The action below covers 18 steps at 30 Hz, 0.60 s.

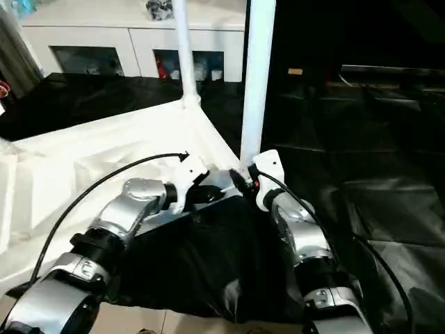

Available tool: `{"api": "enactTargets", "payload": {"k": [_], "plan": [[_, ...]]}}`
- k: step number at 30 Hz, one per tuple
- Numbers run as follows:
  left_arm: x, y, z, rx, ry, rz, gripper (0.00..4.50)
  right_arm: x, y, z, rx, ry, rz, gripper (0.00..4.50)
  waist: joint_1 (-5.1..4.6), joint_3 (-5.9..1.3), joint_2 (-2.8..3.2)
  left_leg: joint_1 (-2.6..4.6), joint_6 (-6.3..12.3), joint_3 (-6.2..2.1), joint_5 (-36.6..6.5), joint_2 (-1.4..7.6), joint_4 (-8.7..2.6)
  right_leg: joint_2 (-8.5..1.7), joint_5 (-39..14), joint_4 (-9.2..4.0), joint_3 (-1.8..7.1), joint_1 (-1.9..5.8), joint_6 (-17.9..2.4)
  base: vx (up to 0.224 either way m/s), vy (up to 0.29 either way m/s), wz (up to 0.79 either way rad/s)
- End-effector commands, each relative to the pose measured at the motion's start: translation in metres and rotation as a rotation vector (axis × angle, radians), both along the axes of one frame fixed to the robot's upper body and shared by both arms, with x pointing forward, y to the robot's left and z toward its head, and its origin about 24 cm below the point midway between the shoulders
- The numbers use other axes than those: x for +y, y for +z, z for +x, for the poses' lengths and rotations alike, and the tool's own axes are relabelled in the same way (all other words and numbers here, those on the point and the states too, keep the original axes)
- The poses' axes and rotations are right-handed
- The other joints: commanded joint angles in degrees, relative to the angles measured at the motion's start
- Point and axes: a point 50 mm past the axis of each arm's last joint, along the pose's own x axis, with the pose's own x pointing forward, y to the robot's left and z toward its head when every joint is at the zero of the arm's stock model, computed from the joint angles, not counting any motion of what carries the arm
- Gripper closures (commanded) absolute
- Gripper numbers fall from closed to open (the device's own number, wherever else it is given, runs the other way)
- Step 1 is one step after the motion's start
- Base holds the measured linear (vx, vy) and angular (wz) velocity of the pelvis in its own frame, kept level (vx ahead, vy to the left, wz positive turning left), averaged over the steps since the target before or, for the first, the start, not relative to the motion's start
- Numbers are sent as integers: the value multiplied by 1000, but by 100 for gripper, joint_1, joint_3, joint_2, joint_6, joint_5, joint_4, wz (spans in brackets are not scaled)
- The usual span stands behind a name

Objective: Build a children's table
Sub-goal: Rotate leg to tighten

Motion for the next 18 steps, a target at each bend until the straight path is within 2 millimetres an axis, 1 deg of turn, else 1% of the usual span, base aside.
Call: {"api": "enactTargets", "payload": {"k": [1,2,3,4,5,6,7,8,9,10,11,12,13,14,15,16,17,18], "plan": [[-39,19,-12,-71,-185,-125,450,16,-7,-2,23,45,-21,105,29,-361,-120,24,290,-63,-1184,69,-403,-215,-1578,-457,129,264,-1178,0,0,0],[-36,17,-14,-70,-206,-123,450,8,-4,0,5,20,-18,93,44,-371,-107,44,335,-50,-1134,77,-389,-208,-1397,-439,136,250,-1253,0,0,0],[-35,17,-14,-70,-210,-123,450,6,-3,1,2,16,-17,80,52,-374,-106,43,361,-46,-1092,78,-385,-202,-1286,-424,137,255,-1293,0,0,0],[-32,17,-15,-69,-223,-127,450,1,-2,1,-2,19,-11,73,67,-381,-104,19,414,-48,-972,79,-379,-200,-1060,-392,134,278,-1346,0,0,0],[-31,17,-15,-68,-230,-128,450,-1,-1,0,1,44,4,68,85,-385,-106,15,469,-43,-895,77,-368,-200,-892,-372,133,290,-1394,0,0,0],[-30,17,-15,-68,-233,-128,450,-2,-1,-1,3,58,12,53,104,-386,-111,11,537,-41,-853,76,-360,-201,-792,-361,132,298,-1429,0,0,0],[-26,16,-15,-64,-244,-126,450,-5,0,-4,5,117,29,39,106,-390,-108,15,576,-34,-871,73,-355,-200,-778,-363,130,300,-1442,0,0,0],[-24,16,-15,-61,-248,-126,450,-6,0,-6,8,142,24,39,122,-383,-109,15,615,-32,-872,78,-352,-206,-800,-368,132,298,-1459,0,0,0],[-21,16,-15,-56,-262,-127,450,-8,0,-10,7,203,-1,30,135,-382,-109,14,629,-33,-898,80,-351,-207,-824,-371,127,305,-1462,0,0,0],[-17,17,-16,-53,-293,-126,450,-13,-1,-13,-7,239,-52,27,146,-371,-110,13,637,-30,-906,88,-356,-207,-870,-374,130,294,-1453,0,0,0],[-15,17,-17,-51,-314,-126,450,-15,-1,-13,-20,245,-79,14,154,-371,-105,14,600,-38,-940,92,-361,-215,-974,-382,124,298,-1424,0,0,0],[-15,17,-17,-51,-314,-126,450,-15,-1,-13,-20,245,-79,14,144,-359,-108,13,561,-36,-994,89,-368,-213,-1096,-391,126,289,-1411,0,0,0],[-12,16,-20,-43,-354,-127,450,-18,-1,-15,-14,269,-85,6,148,-356,-101,27,548,-33,-1060,87,-370,-215,-1201,-408,126,282,-1401,0,0,0],[-6,16,-24,-27,-414,-127,450,-23,-1,-20,4,342,-85,6,139,-349,-104,22,517,-40,-1159,92,-381,-219,-1366,-417,125,288,-1372,0,0,0],[-4,17,-25,-23,-432,-128,450,-25,0,-24,18,387,-71,6,150,-348,-103,27,508,-44,-1204,99,-385,-221,-1420,-419,126,293,-1356,0,0,0],[-3,17,-25,-23,-436,-128,450,-25,0,-25,23,401,-65,6,155,-340,-102,41,524,-35,-1263,105,-388,-207,-1479,-431,136,279,-1325,0,0,0],[-3,17,-25,-23,-440,-129,450,-25,1,-26,28,417,-59,6,161,-344,-96,54,525,-31,-1279,117,-386,-209,-1461,-426,140,261,-1348,0,0,0],[-2,17,-25,-22,-442,-129,450,-26,1,-27,29,424,-57,6,154,-345,-96,47,519,-33,-1269,119,-390,-207,-1450,-421,138,261,-1361,0,0,0]]}}
